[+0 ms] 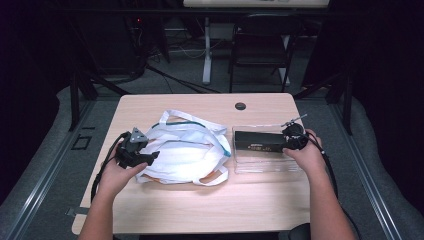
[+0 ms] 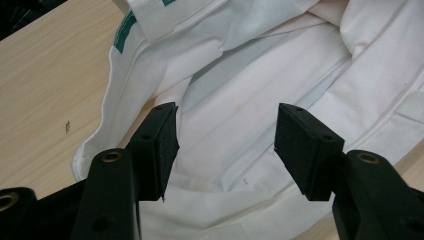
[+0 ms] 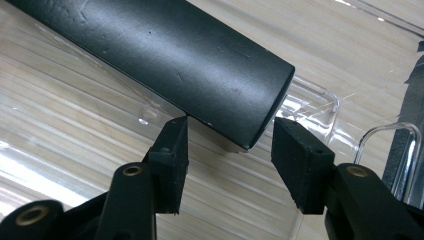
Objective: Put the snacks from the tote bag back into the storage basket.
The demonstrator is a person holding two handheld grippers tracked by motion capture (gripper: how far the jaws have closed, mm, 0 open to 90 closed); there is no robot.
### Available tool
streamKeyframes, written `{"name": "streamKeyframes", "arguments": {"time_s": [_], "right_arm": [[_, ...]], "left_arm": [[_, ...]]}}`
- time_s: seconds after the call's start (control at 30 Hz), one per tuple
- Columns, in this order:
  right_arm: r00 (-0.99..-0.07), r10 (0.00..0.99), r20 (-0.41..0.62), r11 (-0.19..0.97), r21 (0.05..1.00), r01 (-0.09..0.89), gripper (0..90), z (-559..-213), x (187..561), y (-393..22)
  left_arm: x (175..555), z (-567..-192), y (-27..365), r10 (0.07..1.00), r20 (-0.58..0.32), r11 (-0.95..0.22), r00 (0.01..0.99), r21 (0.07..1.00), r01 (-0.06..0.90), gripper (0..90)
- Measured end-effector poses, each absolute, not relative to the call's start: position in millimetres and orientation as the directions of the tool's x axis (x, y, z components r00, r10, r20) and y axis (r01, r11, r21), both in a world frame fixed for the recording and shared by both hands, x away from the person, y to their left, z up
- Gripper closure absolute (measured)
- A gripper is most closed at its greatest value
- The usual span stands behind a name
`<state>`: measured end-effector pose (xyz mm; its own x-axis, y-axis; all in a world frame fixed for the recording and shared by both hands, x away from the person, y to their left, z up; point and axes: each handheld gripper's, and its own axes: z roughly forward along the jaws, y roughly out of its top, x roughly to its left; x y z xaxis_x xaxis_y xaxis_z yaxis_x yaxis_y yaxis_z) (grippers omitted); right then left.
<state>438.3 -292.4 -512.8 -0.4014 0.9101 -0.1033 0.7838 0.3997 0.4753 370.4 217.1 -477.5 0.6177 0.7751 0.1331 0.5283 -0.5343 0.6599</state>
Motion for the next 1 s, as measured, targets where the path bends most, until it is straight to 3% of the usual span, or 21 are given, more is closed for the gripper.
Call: {"name": "streamKeyframes", "arguments": {"time_s": [1.0], "right_arm": [[-0.374,0.918,-0.134,0.388,0.499,0.775,49.1,-516.9,454.0,-287.9]], "left_arm": [[361.7,-481.1,230.1,0.8,0.137,-0.517,0.584,0.652,0.555,42.6]]}}
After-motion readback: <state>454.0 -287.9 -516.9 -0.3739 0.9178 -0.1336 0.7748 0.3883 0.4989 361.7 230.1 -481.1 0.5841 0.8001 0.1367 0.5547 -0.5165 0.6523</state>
